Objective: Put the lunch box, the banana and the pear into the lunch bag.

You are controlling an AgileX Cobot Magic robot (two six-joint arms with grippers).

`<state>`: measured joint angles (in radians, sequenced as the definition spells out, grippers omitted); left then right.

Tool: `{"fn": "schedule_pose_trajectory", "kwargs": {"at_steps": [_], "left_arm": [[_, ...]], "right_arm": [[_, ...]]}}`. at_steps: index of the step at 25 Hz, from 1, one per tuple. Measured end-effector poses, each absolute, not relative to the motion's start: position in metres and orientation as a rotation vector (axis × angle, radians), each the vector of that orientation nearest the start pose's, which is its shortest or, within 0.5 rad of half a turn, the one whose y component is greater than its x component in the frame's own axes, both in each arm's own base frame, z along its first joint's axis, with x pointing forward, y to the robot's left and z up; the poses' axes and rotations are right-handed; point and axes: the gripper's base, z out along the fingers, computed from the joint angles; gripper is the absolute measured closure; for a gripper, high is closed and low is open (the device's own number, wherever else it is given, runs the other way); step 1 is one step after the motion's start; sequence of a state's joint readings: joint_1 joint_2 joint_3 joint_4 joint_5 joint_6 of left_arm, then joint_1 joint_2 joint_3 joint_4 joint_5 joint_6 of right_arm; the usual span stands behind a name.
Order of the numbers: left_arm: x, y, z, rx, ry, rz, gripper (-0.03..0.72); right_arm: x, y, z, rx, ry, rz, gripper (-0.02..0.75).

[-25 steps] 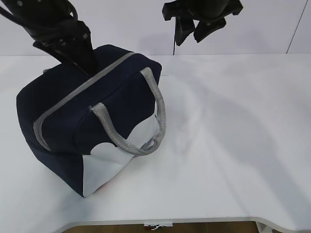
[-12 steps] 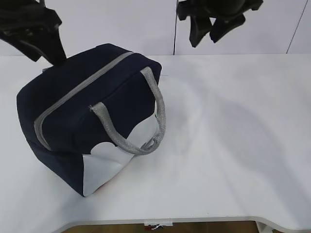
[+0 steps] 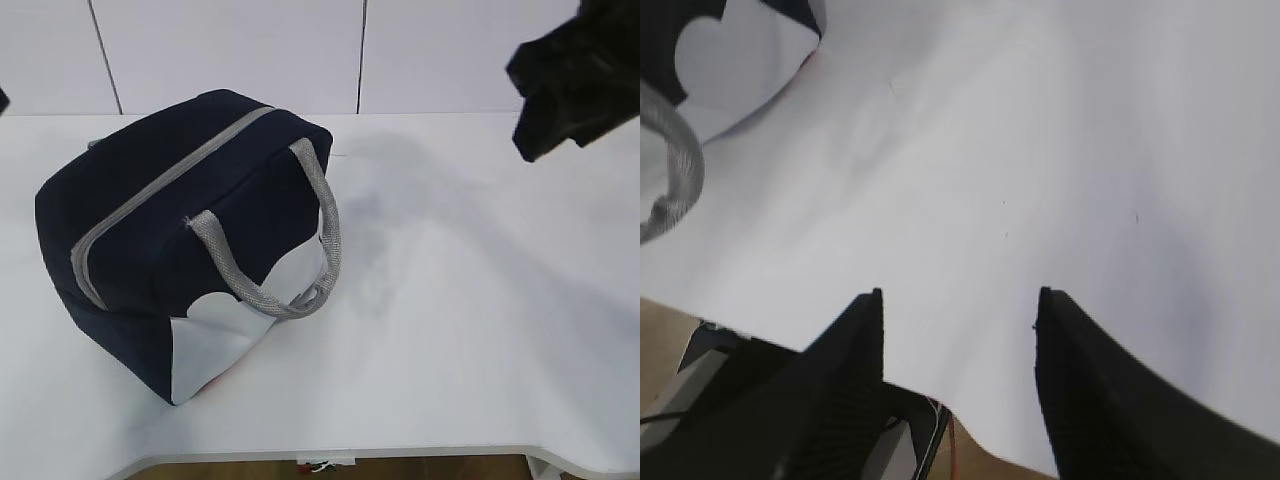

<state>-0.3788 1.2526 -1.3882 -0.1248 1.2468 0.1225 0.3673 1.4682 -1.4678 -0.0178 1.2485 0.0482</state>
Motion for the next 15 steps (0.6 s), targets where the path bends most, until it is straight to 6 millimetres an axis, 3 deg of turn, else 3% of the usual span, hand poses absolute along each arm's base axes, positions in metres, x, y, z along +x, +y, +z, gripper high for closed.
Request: {"fn": "schedule_pose_trajectory", "kwargs": {"at_steps": [7,15], "left_arm": [[0.154,-0.073,0.422,0.609,2.403,-0.285,0.276],[0.085,-0.047,0.399,0.597,2.337,-0.307,0.276]], "right_arm": [[0.197,0.074,0.382,-0.434,2.615,0.112,0.337],[0.111,0.041,0.400,-0.398,2.416,0.153,0.339]]}}
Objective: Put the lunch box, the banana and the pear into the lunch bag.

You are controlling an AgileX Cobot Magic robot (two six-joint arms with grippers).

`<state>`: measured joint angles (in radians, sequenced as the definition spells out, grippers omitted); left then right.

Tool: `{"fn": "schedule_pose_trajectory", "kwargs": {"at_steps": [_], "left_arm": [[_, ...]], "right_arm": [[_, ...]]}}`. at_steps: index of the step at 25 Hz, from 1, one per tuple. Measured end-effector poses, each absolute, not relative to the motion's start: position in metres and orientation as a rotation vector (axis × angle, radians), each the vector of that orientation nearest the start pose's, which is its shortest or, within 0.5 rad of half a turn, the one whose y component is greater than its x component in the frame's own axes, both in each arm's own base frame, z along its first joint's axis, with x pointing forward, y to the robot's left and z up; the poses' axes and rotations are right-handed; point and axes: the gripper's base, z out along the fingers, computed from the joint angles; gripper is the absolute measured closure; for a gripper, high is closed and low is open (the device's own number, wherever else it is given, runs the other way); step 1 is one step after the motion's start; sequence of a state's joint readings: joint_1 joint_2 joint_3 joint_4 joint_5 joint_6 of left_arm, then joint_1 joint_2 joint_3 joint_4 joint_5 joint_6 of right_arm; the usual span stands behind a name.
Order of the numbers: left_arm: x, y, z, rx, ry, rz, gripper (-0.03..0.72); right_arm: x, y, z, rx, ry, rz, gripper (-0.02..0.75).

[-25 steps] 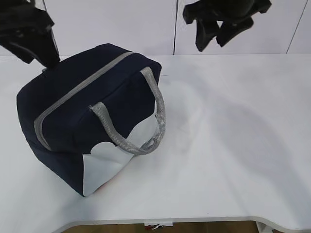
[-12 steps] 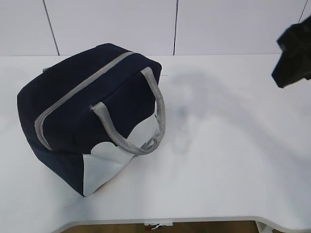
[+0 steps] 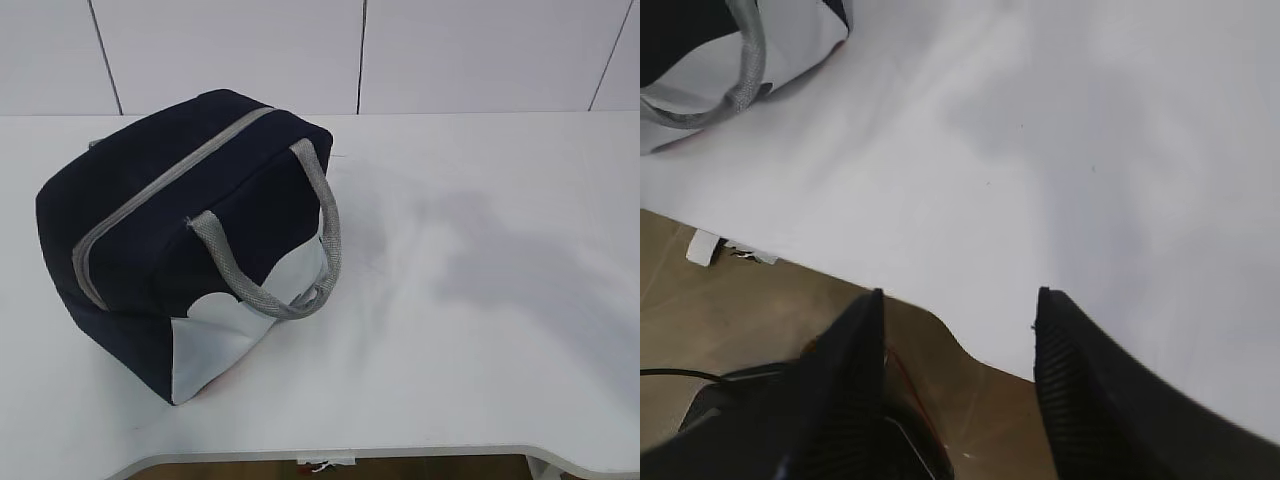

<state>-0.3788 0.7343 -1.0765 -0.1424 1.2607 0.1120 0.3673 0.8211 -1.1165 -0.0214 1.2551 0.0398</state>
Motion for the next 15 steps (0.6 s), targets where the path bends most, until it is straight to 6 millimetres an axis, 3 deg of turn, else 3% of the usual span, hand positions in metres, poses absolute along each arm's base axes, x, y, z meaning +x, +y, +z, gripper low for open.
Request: {"fn": "schedule_pose_trajectory", "kwargs": {"at_steps": [6,10,15], "left_arm": [[0.044,-0.030,0.368,0.587,2.292,-0.301,0.281],[0.025,-0.022,0.346,0.567,2.223,-0.301,0.293],[0.015,-0.017,0.321,0.539,2.140,-0.309,0.296]], "right_arm": [[0.053,0.017,0.395,-0.395,2.264,0.153,0.340],[0.019,0.004,0.373,-0.406,2.193,0.149,0.341],[-0.002,-0.005,0.344,-0.395,2.118,0.154,0.341]]}}
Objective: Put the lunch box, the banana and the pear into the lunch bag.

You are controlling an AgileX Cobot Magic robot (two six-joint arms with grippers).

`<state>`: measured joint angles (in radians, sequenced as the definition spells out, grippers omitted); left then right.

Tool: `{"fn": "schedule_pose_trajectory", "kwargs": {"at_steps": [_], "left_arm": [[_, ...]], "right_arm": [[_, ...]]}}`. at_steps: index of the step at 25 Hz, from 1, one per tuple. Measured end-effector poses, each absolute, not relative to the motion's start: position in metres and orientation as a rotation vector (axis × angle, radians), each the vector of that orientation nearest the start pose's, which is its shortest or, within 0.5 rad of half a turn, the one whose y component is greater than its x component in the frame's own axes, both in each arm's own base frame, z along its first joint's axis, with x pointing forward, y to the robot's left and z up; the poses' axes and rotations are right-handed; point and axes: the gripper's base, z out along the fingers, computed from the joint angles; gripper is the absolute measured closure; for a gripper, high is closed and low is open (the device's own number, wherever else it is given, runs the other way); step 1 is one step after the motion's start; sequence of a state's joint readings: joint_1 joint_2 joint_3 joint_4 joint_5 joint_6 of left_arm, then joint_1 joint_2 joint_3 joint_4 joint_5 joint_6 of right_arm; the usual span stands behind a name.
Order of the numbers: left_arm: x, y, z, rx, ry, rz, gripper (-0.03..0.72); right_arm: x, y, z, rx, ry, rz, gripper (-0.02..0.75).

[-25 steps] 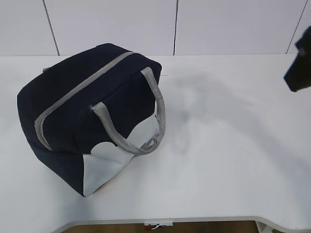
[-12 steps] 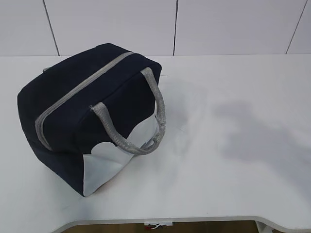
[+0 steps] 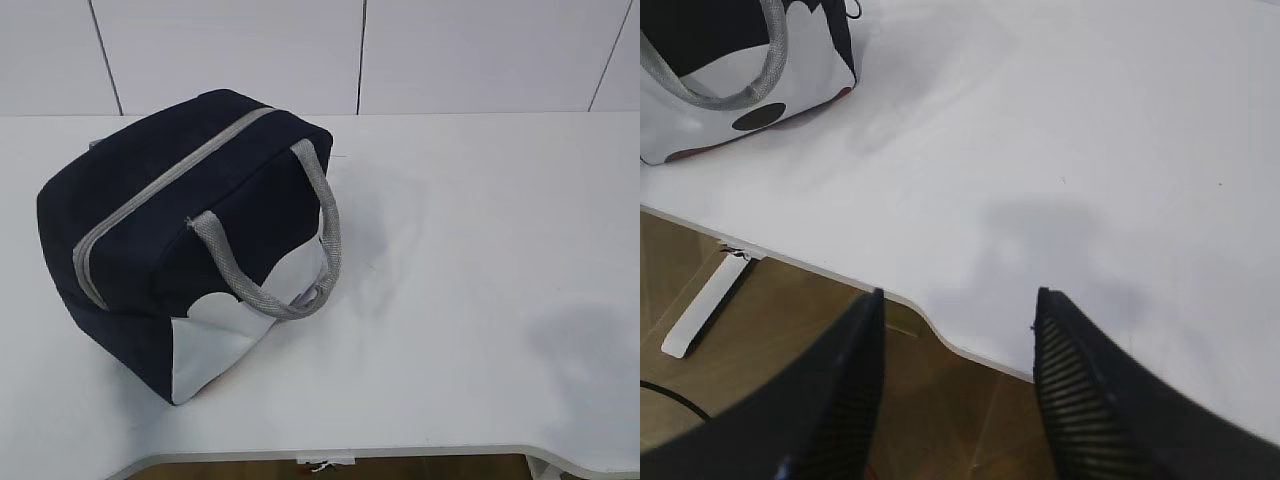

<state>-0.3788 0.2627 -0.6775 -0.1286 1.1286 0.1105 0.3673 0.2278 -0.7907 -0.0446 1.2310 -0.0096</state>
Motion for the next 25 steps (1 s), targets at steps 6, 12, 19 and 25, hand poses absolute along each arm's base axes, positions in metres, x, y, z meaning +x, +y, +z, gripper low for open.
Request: {"fn": "schedule_pose_trajectory", "kwargs": {"at_steps": [6,12,19,25], "left_arm": [[0.009,-0.015,0.297,0.521,2.091,-0.313,0.297],[0.008,-0.014,0.293,0.517,2.063,-0.312,0.310],[-0.001,-0.010,0.291,0.516,2.028,-0.308,0.340],[-0.012,-0.006,0.283,0.519,1.999,-0.304,0.347]], "right_arm": [[-0.009,-0.009,0.302,-0.399,2.136,0.129,0.341],[-0.011,-0.012,0.274,-0.373,2.138,0.113,0.342],[-0.012,-0.014,0.273,-0.348,2.114,0.112,0.342],[-0.012,-0.012,0.274,-0.344,2.098,0.133,0.342]]}}
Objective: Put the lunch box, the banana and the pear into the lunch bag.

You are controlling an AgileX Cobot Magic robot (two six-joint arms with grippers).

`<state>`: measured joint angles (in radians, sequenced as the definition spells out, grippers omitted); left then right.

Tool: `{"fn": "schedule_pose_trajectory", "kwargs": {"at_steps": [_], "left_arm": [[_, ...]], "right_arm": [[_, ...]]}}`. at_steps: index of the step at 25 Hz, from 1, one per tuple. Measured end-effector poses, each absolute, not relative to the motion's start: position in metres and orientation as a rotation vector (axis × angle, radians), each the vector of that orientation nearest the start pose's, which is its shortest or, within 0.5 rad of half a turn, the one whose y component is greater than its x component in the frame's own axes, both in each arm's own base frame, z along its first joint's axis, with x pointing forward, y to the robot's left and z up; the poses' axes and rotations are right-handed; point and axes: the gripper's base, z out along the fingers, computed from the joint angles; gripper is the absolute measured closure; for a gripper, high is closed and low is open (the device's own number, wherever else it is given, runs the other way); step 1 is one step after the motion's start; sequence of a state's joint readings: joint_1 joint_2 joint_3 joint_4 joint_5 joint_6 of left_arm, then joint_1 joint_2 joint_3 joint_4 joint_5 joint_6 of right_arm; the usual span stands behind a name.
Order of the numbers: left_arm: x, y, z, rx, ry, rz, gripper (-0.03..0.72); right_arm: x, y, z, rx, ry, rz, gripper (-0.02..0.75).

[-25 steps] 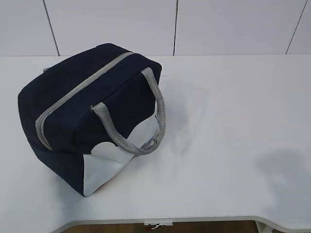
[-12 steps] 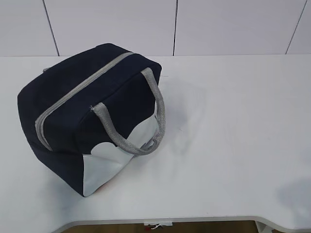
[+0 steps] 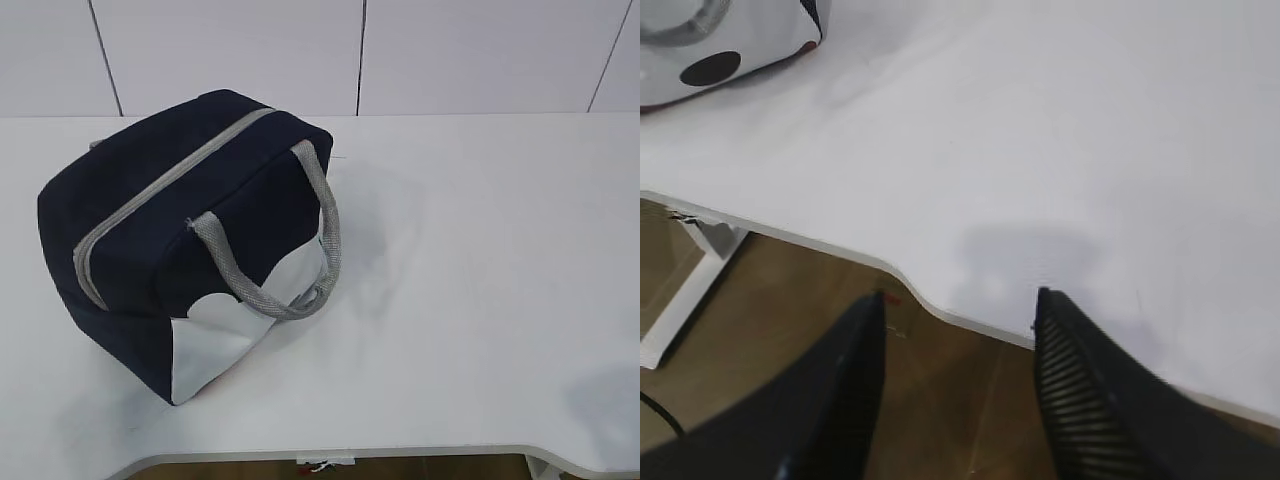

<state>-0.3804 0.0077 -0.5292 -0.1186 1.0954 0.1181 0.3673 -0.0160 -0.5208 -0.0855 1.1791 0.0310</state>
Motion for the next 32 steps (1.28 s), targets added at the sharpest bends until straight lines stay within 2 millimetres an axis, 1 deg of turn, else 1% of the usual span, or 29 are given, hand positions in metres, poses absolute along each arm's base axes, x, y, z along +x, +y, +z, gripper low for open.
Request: {"fn": "schedule_pose_trajectory", "kwargs": {"at_steps": [3,16,19,25,32], "left_arm": [[-0.0122,-0.0052,0.2820,0.521,2.005,-0.301,0.347],[-0.0124,-0.0058,0.2820,0.514,2.008,-0.304,0.349],[-0.0125,-0.0067,0.2820,0.479,2.015,-0.291,0.349],[-0.0117,-0.0085,0.2821,0.359,2.034,-0.223,0.356],[-0.0116,-0.0088,0.2821,0.346,2.035,-0.218,0.388]], "right_arm": [[-0.0092,-0.0085,0.2685,-0.350,2.102,0.168,0.342],[-0.0088,-0.0074,0.2682,-0.340,2.100,0.173,0.342],[-0.0090,-0.0068,0.2682,-0.279,2.105,0.140,0.342],[-0.0103,-0.0046,0.2682,-0.038,2.120,0.004,0.342],[-0.0105,-0.0043,0.2682,-0.010,2.121,-0.011,0.342]]}}
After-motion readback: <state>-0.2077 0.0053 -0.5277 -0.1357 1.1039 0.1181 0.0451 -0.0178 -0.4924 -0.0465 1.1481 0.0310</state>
